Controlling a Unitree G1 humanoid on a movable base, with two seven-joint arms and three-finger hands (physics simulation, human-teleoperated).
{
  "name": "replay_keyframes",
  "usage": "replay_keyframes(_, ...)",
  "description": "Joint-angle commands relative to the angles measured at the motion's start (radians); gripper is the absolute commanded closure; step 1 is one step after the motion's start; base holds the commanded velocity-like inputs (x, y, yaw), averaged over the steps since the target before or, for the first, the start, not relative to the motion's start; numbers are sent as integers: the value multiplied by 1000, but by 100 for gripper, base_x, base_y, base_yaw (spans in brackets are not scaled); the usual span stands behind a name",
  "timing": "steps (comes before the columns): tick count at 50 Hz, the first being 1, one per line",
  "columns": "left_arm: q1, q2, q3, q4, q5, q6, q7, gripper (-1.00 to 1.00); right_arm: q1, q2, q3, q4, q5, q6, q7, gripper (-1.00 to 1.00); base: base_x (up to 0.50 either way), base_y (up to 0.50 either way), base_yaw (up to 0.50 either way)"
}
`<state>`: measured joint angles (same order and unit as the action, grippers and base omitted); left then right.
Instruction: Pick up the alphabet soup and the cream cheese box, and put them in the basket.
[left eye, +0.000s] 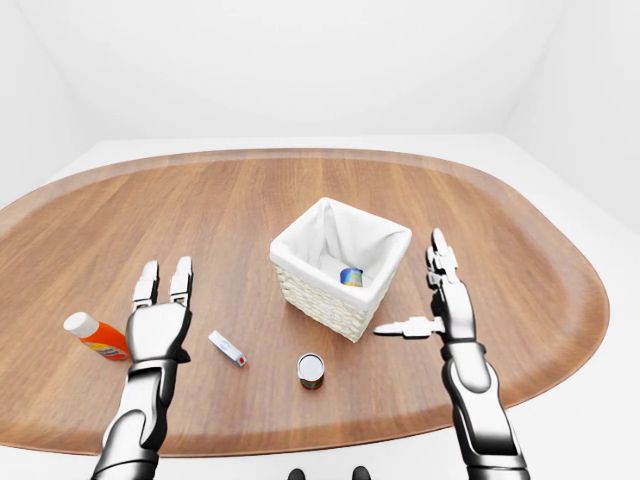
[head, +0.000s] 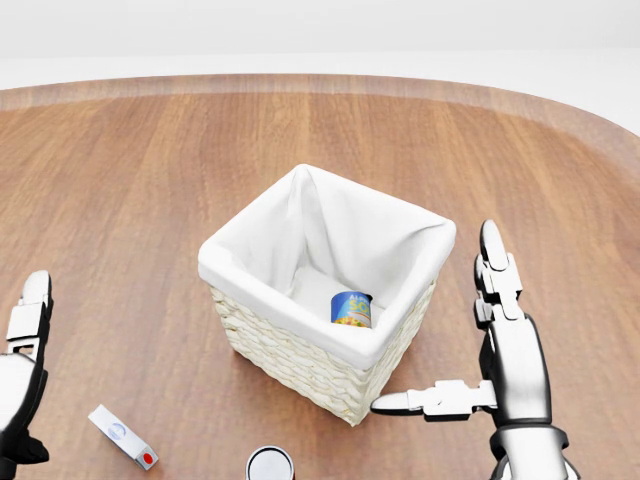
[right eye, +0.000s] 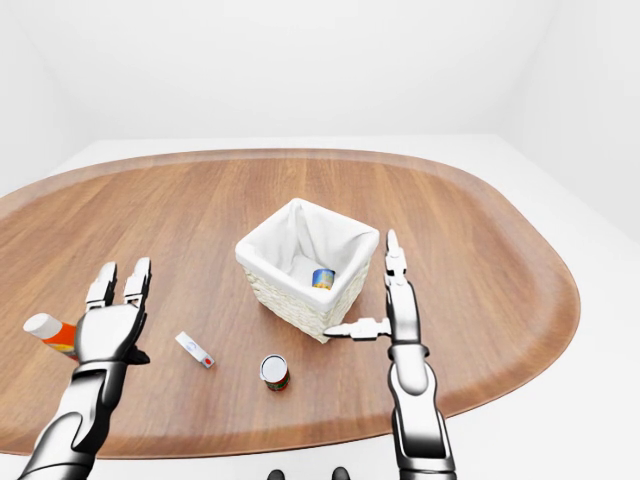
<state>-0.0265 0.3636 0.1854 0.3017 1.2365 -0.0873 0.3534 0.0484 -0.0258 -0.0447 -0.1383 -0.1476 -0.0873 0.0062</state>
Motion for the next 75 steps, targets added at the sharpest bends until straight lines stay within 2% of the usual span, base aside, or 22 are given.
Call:
replay_keyframes(1, -45, -1, -83, 108, 133, 0, 127, -100, 23, -1, -15, -22, 28, 0, 7, -100, 0, 0, 0)
replay_keyframes(4, -46, -10, -99, 106, 132, 0, 115, -100, 27, -1, -21, -33, 39, 0, 10, -100, 0, 0, 0)
replay_keyframes(9, -83, -17, -133, 181, 145, 0, 141, -100, 32, -1, -32, -58, 57, 2, 17, -100, 0, 0, 0)
replay_keyframes(11, -118, -16, -150, 254, 154, 0, 170, -100, 30, -2, -36, -66, 65, 9, 18, -100, 0, 0, 0)
replay_keyframes(17, -179, -14, -182, 354, 152, 0, 170, -100, 21, -5, -51, -59, 83, 14, 19, -100, 0, 0, 0)
replay_keyframes(27, -391, 0, -271, 807, 187, 0, 170, -100, 21, -4, -54, -75, 95, 19, 20, -100, 0, 0, 0)
replay_keyframes(32, -400, -2, -293, 835, 173, 0, 170, -100, 21, -5, -57, -63, 99, 6, 19, -100, 0, 0, 0)
replay_keyframes(42, -435, -10, -320, 935, 167, 0, 170, -100, 33, -4, -79, -125, 144, 39, 26, -100, 0, 0, 0)
replay_keyframes(45, -467, -16, -330, 978, 175, 0, 170, -100, 33, -3, -82, -122, 151, 35, 28, -100, 0, 0, 0)
replay_keyframes(63, -553, -25, -316, 1052, 149, 0, 170, -100, 31, -3, -79, -108, 154, 20, 26, -100, 0, 0, 0)
replay_keyframes(75, -518, -36, -288, 1075, 91, 0, 170, -100, 31, -3, -90, -114, 176, 23, 25, -100, 0, 0, 0)
